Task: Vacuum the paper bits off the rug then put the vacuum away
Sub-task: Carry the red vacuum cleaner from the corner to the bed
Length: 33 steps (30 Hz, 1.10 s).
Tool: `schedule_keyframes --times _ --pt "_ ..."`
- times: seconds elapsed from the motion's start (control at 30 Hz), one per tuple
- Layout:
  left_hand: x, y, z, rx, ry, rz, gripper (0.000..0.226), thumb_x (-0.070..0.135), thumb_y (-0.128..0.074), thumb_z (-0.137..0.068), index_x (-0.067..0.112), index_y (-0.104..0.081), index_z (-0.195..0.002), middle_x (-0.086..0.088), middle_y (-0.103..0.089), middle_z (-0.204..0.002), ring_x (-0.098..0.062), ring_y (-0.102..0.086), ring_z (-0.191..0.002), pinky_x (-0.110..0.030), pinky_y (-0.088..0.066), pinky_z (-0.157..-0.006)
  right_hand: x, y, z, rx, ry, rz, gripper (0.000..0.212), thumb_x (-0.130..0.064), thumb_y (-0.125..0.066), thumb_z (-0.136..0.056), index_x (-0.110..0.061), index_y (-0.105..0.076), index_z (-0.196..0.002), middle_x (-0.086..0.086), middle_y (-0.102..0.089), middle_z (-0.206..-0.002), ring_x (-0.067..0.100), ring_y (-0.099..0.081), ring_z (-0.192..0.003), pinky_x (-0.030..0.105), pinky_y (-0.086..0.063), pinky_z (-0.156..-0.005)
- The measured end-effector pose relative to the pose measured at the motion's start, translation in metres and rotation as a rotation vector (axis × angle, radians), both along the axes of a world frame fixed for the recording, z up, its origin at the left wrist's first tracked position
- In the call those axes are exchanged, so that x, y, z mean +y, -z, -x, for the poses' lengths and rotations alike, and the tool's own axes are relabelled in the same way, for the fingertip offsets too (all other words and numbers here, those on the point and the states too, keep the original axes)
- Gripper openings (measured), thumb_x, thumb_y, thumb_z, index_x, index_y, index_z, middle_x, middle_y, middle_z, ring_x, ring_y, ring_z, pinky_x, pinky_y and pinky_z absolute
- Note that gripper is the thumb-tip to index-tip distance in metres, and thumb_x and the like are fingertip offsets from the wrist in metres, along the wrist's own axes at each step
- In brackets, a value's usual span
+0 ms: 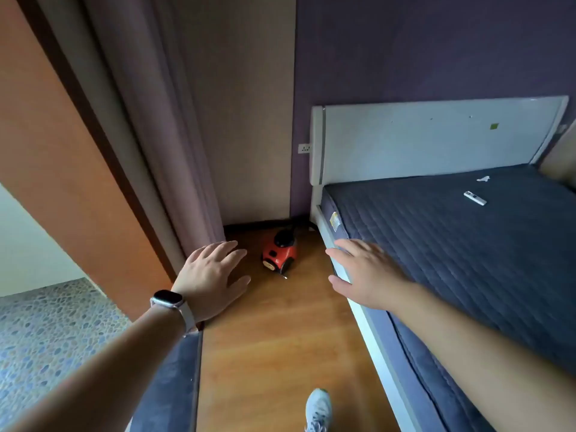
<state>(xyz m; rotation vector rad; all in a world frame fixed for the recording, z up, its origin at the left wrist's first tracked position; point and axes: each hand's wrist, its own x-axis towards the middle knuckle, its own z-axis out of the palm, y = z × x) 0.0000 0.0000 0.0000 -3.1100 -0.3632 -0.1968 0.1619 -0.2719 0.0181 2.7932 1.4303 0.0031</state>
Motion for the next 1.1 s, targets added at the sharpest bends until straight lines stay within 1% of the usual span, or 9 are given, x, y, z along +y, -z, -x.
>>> schedule_keyframes --times 0.17,0.23,0.3,0.33,0.43,0.5,0.67,0.83,1.1 --pt "0.024 0.006 -0.087 0.042 -0.052 0.016 0.062 0.063 -0.037 -0.092 0.035 -0.034 -0.147 0.007 -0.031 -0.155 -0.016 -0.026 -0.143 -0.037 -0.021 -0.116 0.039 0.02 -0.095 0.05 0.017 -0.058 0.057 -0.051 -0.045 -0.096 -0.026 -0.039 -0.147 -0.006 -0.037 -0.149 0.017 -0.035 -0.137 0.033 -0.026 -0.11" --pt "0.033 0.005 -0.124 0.051 -0.065 0.023 0.065 0.065 -0.032 -0.091 0.035 -0.033 -0.148 0.008 -0.03 -0.156 -0.015 -0.025 -0.143 -0.035 -0.02 -0.116 0.054 0.023 -0.134 0.065 -0.005 -0.062 0.057 -0.051 -0.045 -0.096 -0.025 -0.039 -0.147 -0.005 -0.038 -0.148 0.018 -0.035 -0.137 0.033 -0.026 -0.111" --pt "0.038 0.002 -0.159 0.072 -0.07 0.029 0.072 0.069 -0.021 -0.085 0.034 -0.034 -0.147 0.008 -0.032 -0.155 -0.016 -0.027 -0.142 -0.036 -0.022 -0.115 0.066 0.023 -0.173 0.073 -0.01 -0.066 0.057 -0.05 -0.046 -0.095 -0.024 -0.04 -0.146 -0.004 -0.04 -0.147 0.019 -0.037 -0.136 0.033 -0.027 -0.11" --pt "0.041 0.002 -0.176 0.075 -0.075 0.029 0.073 0.069 -0.021 -0.084 0.034 -0.035 -0.147 0.007 -0.032 -0.155 -0.016 -0.029 -0.142 -0.036 -0.023 -0.115 0.072 0.023 -0.192 0.074 -0.014 -0.064 0.057 -0.05 -0.046 -0.095 -0.024 -0.041 -0.146 -0.003 -0.041 -0.146 0.019 -0.038 -0.135 0.033 -0.029 -0.108" --pt "0.052 0.006 -0.223 0.076 -0.094 0.041 0.064 0.062 -0.037 -0.09 0.033 -0.036 -0.147 0.006 -0.034 -0.154 -0.018 -0.031 -0.14 -0.038 -0.027 -0.114 0.089 0.023 -0.246 0.085 -0.025 -0.069 0.058 -0.05 -0.047 -0.095 -0.023 -0.04 -0.146 -0.003 -0.039 -0.147 0.021 -0.038 -0.134 0.035 -0.032 -0.106" --pt "0.057 0.01 -0.245 0.087 -0.097 0.057 0.061 0.061 -0.041 -0.092 0.035 -0.036 -0.146 0.007 -0.034 -0.153 -0.017 -0.032 -0.139 -0.037 -0.028 -0.113 0.096 0.022 -0.27 0.103 -0.021 -0.065 0.059 -0.05 -0.046 -0.096 -0.023 -0.038 -0.148 -0.003 -0.036 -0.15 0.021 -0.036 -0.136 0.035 -0.031 -0.108" --pt "0.083 0.019 -0.3 0.116 -0.109 0.08 0.076 0.071 -0.019 -0.081 0.035 -0.036 -0.146 0.008 -0.035 -0.153 -0.016 -0.032 -0.139 -0.036 -0.028 -0.113 0.116 0.032 -0.322 0.126 -0.034 -0.029 0.06 -0.051 -0.044 -0.096 -0.023 -0.036 -0.149 -0.004 -0.036 -0.151 0.019 -0.036 -0.136 0.035 -0.03 -0.109" --pt "0.116 0.042 -0.357 0.146 -0.098 0.127 0.062 0.061 -0.039 -0.092 0.036 -0.032 -0.148 0.009 -0.029 -0.156 -0.016 -0.026 -0.142 -0.037 -0.023 -0.115 0.147 0.051 -0.372 0.142 -0.015 -0.016 0.059 -0.049 -0.049 -0.094 -0.021 -0.042 -0.146 -0.003 -0.043 -0.145 0.02 -0.041 -0.133 0.035 -0.035 -0.106" --pt "0.195 0.085 -0.466 0.191 -0.058 0.217 0.06 0.059 -0.04 -0.093 0.037 -0.031 -0.148 0.009 -0.027 -0.156 -0.015 -0.022 -0.144 -0.037 -0.019 -0.116 0.214 0.082 -0.461 0.18 0.029 0.051 0.06 -0.051 -0.048 -0.094 -0.024 -0.041 -0.146 -0.005 -0.039 -0.15 0.02 -0.039 -0.135 0.035 -0.032 -0.109"
